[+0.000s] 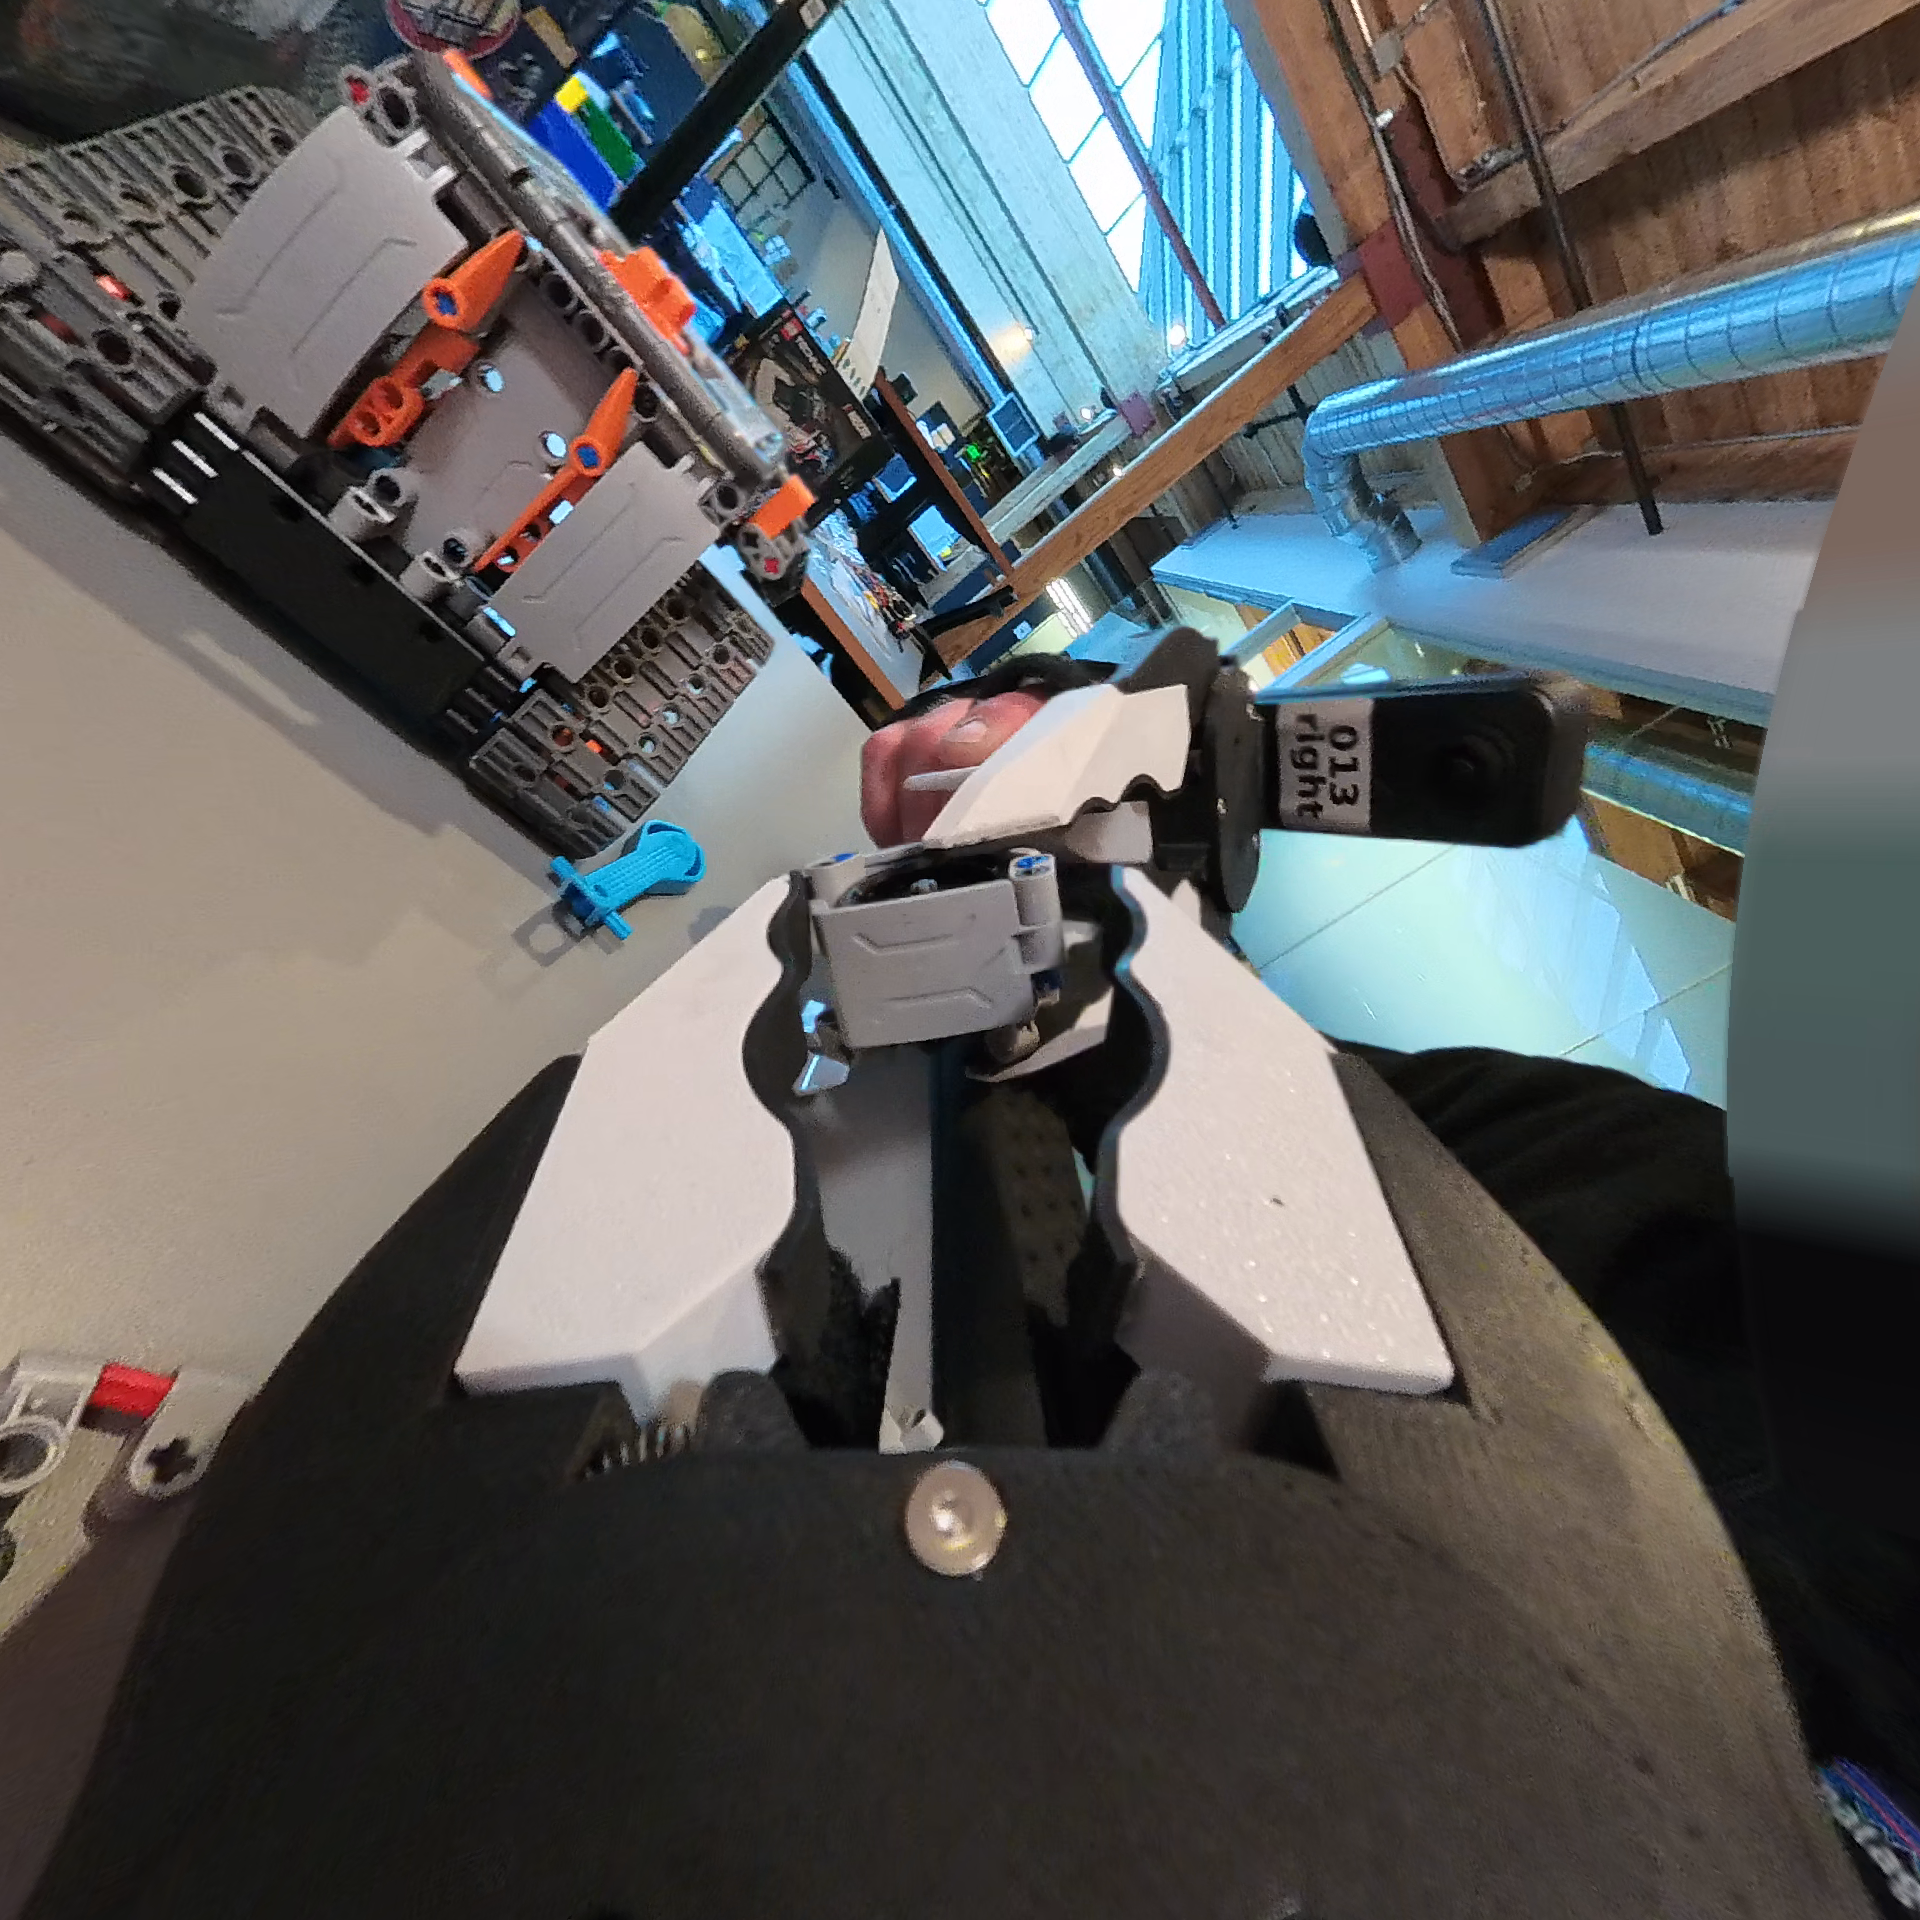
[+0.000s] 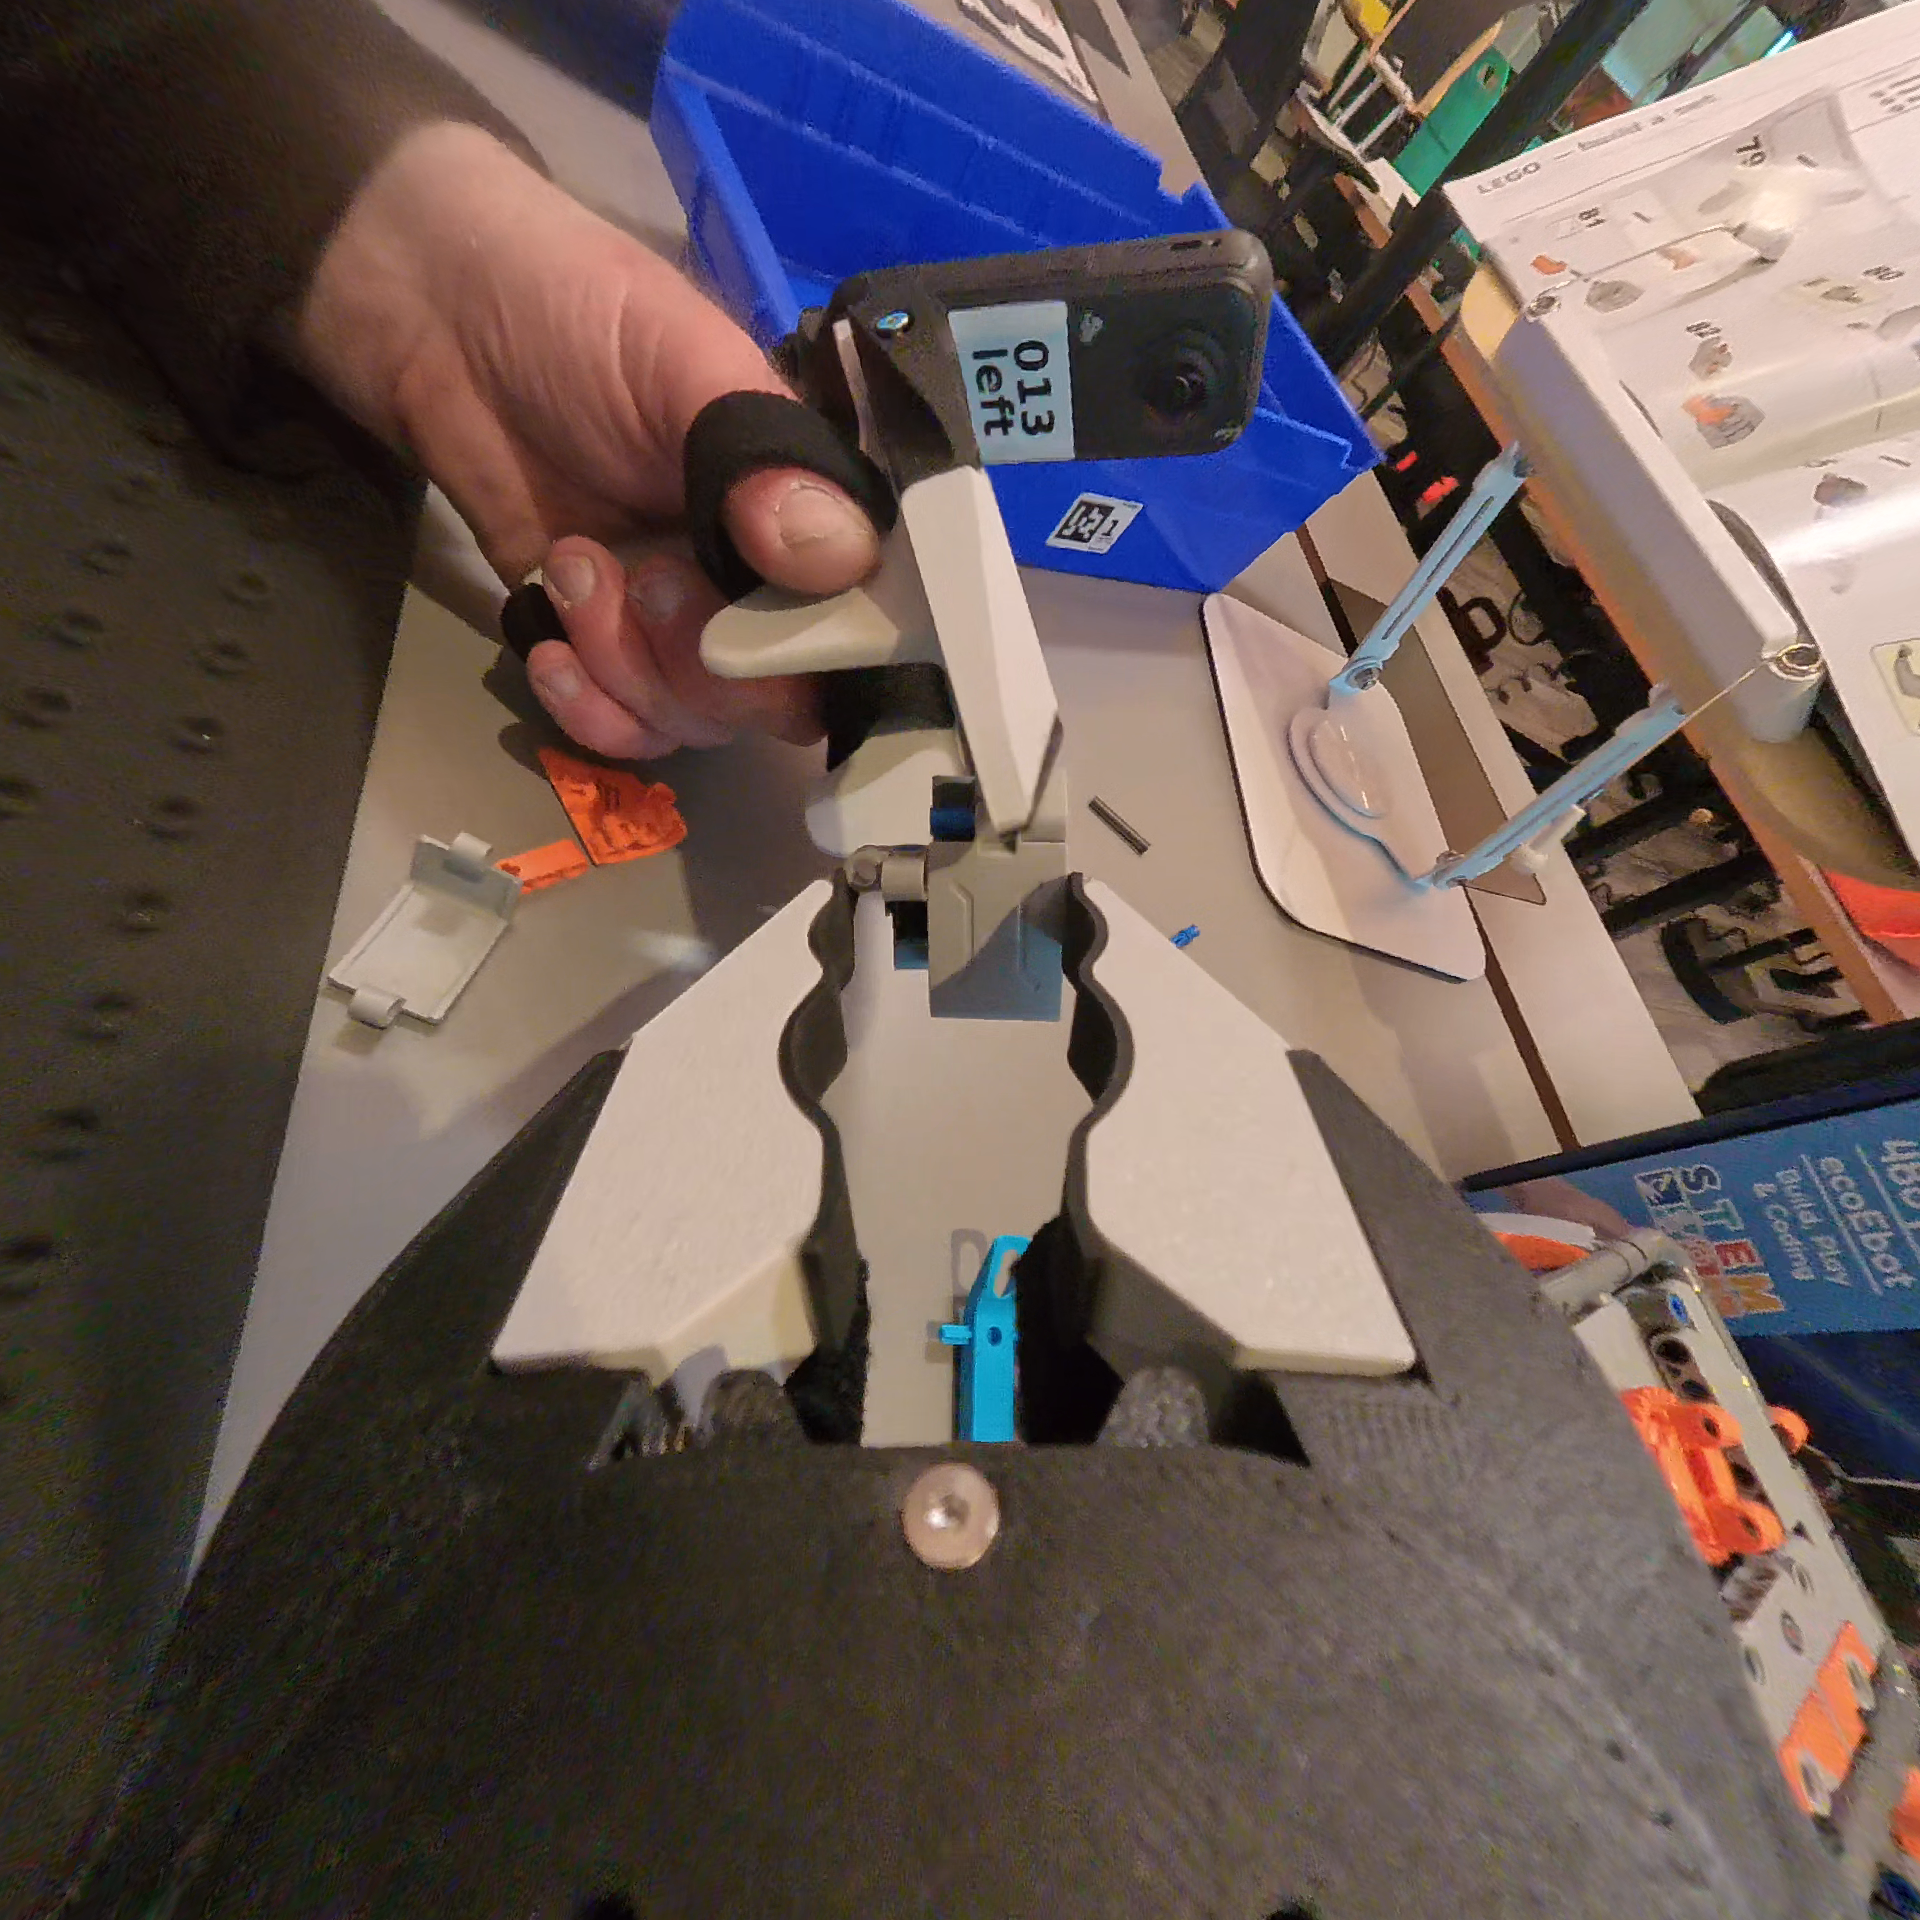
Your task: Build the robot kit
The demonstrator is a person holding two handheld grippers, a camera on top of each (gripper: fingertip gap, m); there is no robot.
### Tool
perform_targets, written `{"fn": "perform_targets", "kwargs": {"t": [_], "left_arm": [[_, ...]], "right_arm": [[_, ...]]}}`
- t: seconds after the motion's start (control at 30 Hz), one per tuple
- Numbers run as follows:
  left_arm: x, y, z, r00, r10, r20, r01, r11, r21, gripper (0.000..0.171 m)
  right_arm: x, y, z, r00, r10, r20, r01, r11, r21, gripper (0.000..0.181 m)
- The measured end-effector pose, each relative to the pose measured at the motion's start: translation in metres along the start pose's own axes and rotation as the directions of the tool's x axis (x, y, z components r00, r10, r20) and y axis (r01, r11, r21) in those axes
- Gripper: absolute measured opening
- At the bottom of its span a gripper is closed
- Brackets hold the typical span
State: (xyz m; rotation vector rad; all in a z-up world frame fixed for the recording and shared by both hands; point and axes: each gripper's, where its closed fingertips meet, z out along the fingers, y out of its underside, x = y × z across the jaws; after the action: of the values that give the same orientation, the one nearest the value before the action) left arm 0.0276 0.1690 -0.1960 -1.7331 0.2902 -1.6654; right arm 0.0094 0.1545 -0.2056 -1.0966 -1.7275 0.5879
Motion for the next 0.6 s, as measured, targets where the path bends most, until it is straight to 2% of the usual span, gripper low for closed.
{"fn": "perform_targets", "kwargs": {"t": [0.03, 0.07, 0.13, 0.2, 0.4, 0.47, 0.6], "left_arm": [[0.003, -0.001, 0.000, 1.000, 0.010, -0.013, -0.010, 1.000, 0.002, 0.056], [0.008, -0.005, -0.001, 0.999, 0.023, -0.032, -0.023, 1.000, 0.016, 0.061], [0.014, -0.010, -0.004, 0.997, 0.069, -0.039, -0.068, 0.997, 0.027, 0.067], [0.018, -0.009, -0.006, 0.984, 0.176, -0.012, -0.176, 0.984, 0.003, 0.066], [0.042, -0.002, -0.005, 0.889, 0.454, -0.055, -0.457, 0.888, -0.059, 0.040], [0.041, 0.006, -0.003, 0.869, 0.491, -0.061, -0.495, 0.862, -0.107, 0.030], [0.054, 0.014, 0.000, 0.841, 0.526, -0.126, -0.538, 0.838, -0.090, 0.026]], "right_arm": [[0.001, -0.002, -0.002, 1.000, 0.018, 0.008, -0.019, 1.000, 0.018, 0.038], [0.000, -0.004, -0.005, 0.999, 0.042, 0.032, -0.043, 0.998, 0.043, 0.027], [0.001, -0.007, -0.011, 0.991, 0.110, 0.073, -0.116, 0.989, 0.087, 0.027], [0.004, -0.012, -0.018, 0.978, 0.174, 0.117, -0.189, 0.972, 0.140, 0.026], [-0.001, -0.020, -0.031, 0.903, 0.300, 0.306, -0.368, 0.909, 0.197, 0.027], [-0.007, -0.027, -0.037, 0.873, 0.305, 0.381, -0.406, 0.887, 0.222, 0.026], [-0.015, -0.034, -0.043, 0.820, 0.314, 0.478, -0.463, 0.855, 0.233, 0.027]]}}
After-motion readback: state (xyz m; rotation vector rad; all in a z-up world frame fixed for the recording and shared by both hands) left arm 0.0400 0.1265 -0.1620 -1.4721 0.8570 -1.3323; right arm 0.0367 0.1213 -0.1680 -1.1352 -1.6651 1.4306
